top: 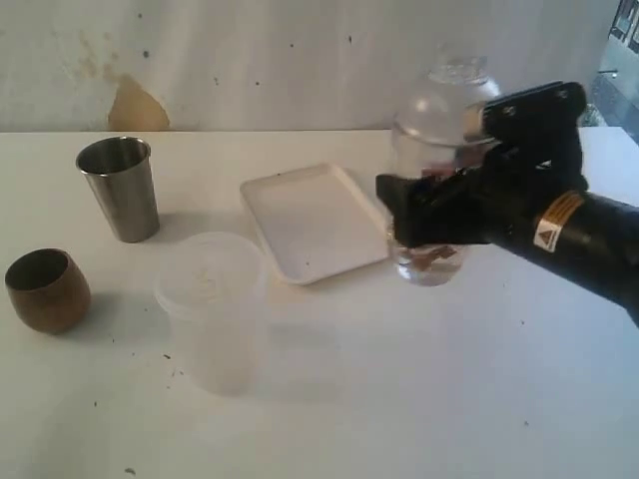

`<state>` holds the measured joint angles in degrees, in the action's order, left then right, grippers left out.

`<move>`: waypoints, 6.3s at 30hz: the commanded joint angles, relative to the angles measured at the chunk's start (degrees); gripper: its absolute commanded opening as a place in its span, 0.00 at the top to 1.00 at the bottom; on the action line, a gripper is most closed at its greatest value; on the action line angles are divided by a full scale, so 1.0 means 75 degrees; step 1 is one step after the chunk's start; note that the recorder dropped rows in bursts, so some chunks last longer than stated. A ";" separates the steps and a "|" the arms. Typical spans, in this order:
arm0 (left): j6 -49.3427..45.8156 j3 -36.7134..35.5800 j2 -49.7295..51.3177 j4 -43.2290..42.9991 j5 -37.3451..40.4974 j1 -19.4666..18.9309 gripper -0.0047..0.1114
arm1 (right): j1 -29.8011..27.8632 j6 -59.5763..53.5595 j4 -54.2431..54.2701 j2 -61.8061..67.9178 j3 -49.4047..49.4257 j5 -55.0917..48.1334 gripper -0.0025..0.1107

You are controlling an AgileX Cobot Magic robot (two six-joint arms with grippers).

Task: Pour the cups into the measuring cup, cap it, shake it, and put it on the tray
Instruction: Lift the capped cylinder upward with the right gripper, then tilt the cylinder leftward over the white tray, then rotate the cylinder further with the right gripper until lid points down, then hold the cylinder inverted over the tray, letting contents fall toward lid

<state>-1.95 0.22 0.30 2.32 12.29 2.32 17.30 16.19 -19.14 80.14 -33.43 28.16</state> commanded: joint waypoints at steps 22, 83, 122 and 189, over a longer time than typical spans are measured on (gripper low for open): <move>0.0024 -0.0030 -0.0040 0.0035 -0.0097 0.0018 0.96 | 0.0717 -0.2298 0.0866 -0.0232 0.0204 0.0098 0.98; 0.0024 -0.0030 -0.0040 0.0035 -0.0097 0.0018 0.96 | 0.1274 -0.8928 0.0880 0.1750 -0.2998 -0.3008 0.98; 0.0024 -0.0030 -0.0040 0.0035 -0.0097 0.0018 0.96 | 0.1412 -1.1433 0.0880 0.2308 -0.3540 -0.2259 0.98; 0.0024 -0.0030 -0.0040 0.0035 -0.0097 0.0018 0.96 | 0.1412 -1.3799 0.0940 0.2622 -0.3914 -0.1175 0.98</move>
<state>-1.95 0.22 0.30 2.32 12.18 2.32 27.69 -86.76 -12.72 99.55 -60.98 15.11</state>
